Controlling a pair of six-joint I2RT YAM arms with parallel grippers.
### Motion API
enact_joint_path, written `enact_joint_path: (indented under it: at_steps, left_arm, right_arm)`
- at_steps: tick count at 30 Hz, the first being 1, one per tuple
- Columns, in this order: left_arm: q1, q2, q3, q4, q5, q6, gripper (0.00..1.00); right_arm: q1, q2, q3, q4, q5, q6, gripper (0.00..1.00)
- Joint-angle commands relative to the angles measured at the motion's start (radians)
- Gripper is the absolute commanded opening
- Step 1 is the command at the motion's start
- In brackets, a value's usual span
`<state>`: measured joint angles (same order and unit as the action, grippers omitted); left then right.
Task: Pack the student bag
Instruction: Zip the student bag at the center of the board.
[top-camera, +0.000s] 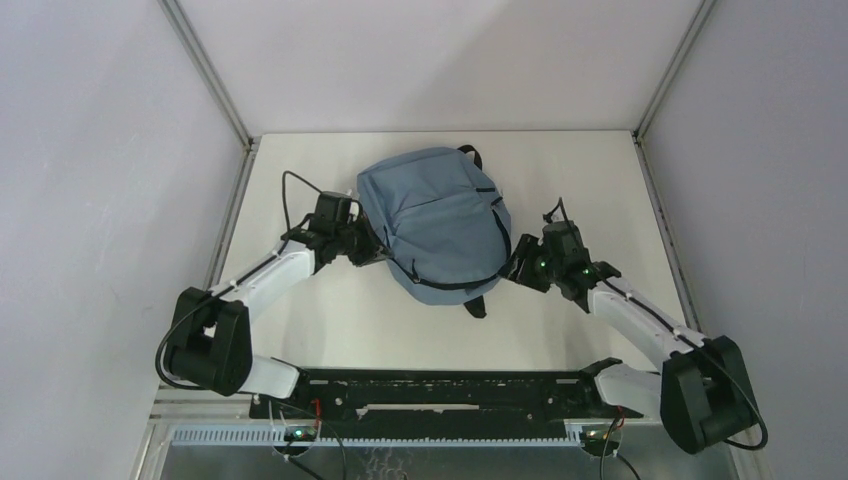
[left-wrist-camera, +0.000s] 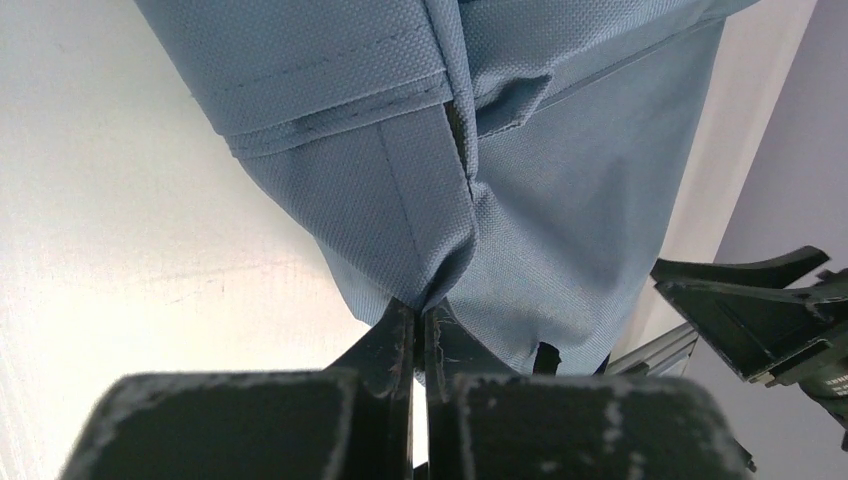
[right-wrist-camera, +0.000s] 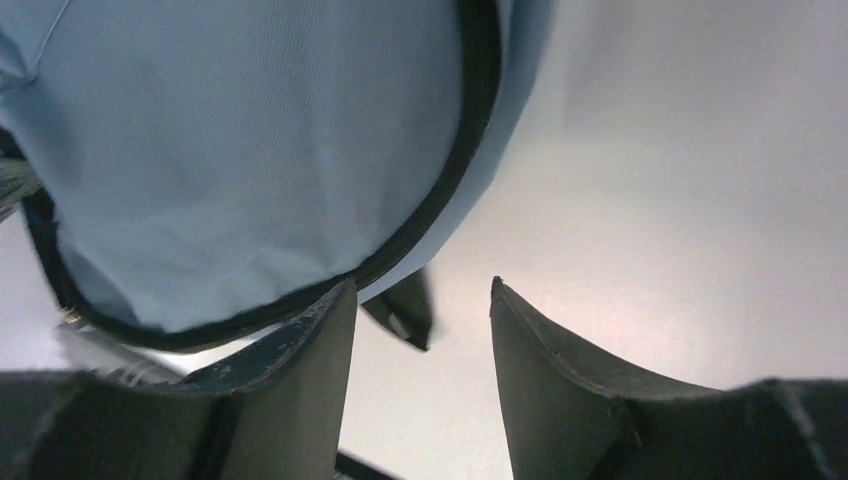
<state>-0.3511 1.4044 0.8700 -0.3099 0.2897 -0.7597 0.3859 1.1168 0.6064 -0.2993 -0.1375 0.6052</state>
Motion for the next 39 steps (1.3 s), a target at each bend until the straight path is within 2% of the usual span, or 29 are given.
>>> enact_joint_path:
  at_steps: [1, 12, 18, 22, 27, 30, 32, 33, 36, 39]
  left_arm:
    - [-0.005, -0.019, -0.003, 0.054, 0.049, 0.026, 0.0]
    - [-0.005, -0.016, -0.016, 0.08, 0.071, 0.016, 0.0]
    - [-0.006, -0.014, -0.022, 0.087, 0.078, 0.011, 0.0]
    - [-0.006, -0.014, -0.025, 0.091, 0.083, 0.01, 0.0]
    - [-0.008, -0.02, -0.026, 0.091, 0.086, 0.008, 0.0]
    - [-0.011, -0.02, -0.026, 0.092, 0.09, 0.007, 0.0]
    - [-0.012, -0.017, -0.026, 0.095, 0.094, 0.007, 0.0]
    - [-0.012, -0.015, -0.025, 0.097, 0.096, 0.005, 0.0]
    - [-0.014, -0.015, -0.023, 0.098, 0.1, 0.004, 0.0]
    - [-0.014, -0.017, -0.025, 0.099, 0.101, 0.005, 0.0]
  right_arm:
    - [-0.017, 0.024, 0.009, 0.114, -0.276, 0.158, 0.6]
    - [-0.037, 0.119, 0.009, 0.198, -0.319, 0.281, 0.59]
    - [-0.037, 0.05, -0.043, 0.186, -0.255, 0.311, 0.68]
    - [-0.039, 0.065, -0.07, 0.255, -0.274, 0.351, 0.7]
    - [-0.036, 0.103, -0.079, 0.383, -0.295, 0.4, 0.67]
    - [-0.036, 0.116, -0.079, 0.447, -0.305, 0.42, 0.64]
    - [-0.038, 0.135, -0.074, 0.497, -0.321, 0.437, 0.59]
    - [-0.038, 0.147, -0.068, 0.516, -0.328, 0.441, 0.55]
    - [-0.037, 0.179, -0.036, 0.579, -0.355, 0.451, 0.34]
    - [-0.034, 0.208, 0.015, 0.593, -0.363, 0.443, 0.25]
